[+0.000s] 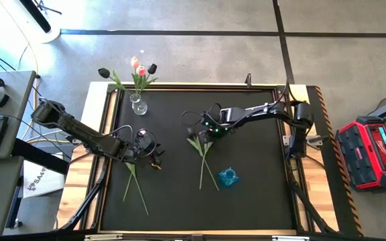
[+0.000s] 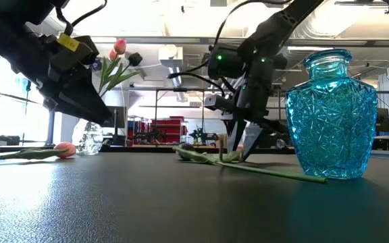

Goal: Sort flowers into vase by color
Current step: Put the right pink flower into the blue vase, then put the right black flower into the blue vase

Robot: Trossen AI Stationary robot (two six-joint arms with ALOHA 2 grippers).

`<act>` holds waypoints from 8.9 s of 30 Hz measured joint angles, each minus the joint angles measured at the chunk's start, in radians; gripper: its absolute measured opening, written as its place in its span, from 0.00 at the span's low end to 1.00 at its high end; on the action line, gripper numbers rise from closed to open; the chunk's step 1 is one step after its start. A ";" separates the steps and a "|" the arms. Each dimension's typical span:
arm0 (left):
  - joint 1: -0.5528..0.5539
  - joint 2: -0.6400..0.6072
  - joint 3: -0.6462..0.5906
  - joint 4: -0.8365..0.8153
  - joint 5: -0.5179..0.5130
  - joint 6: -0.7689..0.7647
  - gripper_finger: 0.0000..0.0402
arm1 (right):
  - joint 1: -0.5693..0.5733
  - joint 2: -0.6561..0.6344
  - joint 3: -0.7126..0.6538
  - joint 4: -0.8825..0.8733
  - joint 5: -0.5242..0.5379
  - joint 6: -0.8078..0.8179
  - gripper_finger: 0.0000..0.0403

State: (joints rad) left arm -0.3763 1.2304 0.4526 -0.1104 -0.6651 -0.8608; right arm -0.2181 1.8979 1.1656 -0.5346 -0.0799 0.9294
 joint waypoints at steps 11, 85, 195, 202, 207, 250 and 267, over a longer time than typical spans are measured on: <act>0.000 0.000 0.000 0.000 -0.001 0.000 0.43 | -0.057 -0.017 0.000 -0.045 0.004 -0.163 0.01; -0.069 0.000 0.000 0.037 -0.062 -0.079 0.43 | -0.281 -0.297 -0.249 -0.338 0.050 -0.106 0.27; 0.142 0.098 0.000 0.589 0.004 0.449 0.43 | 0.730 -0.830 -0.322 0.752 0.993 -0.508 0.00; 0.151 0.098 0.000 0.587 -0.003 0.480 0.43 | 0.740 -0.830 -0.393 0.765 0.959 -0.543 0.00; 0.161 0.098 0.000 0.586 0.002 0.480 0.43 | 0.764 -0.830 -0.416 0.757 0.929 -0.492 0.09; 0.239 0.548 0.287 0.621 0.086 0.085 0.43 | 0.965 -0.831 -0.361 0.794 1.049 -0.618 0.53; 0.272 0.629 0.493 0.137 0.050 -0.215 0.43 | 0.967 -0.822 -0.361 0.486 1.099 -0.406 0.53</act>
State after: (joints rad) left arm -0.1040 1.8595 0.9455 0.0268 -0.6152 -1.0753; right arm 0.7486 1.0756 0.8044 -0.0486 1.0194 0.5238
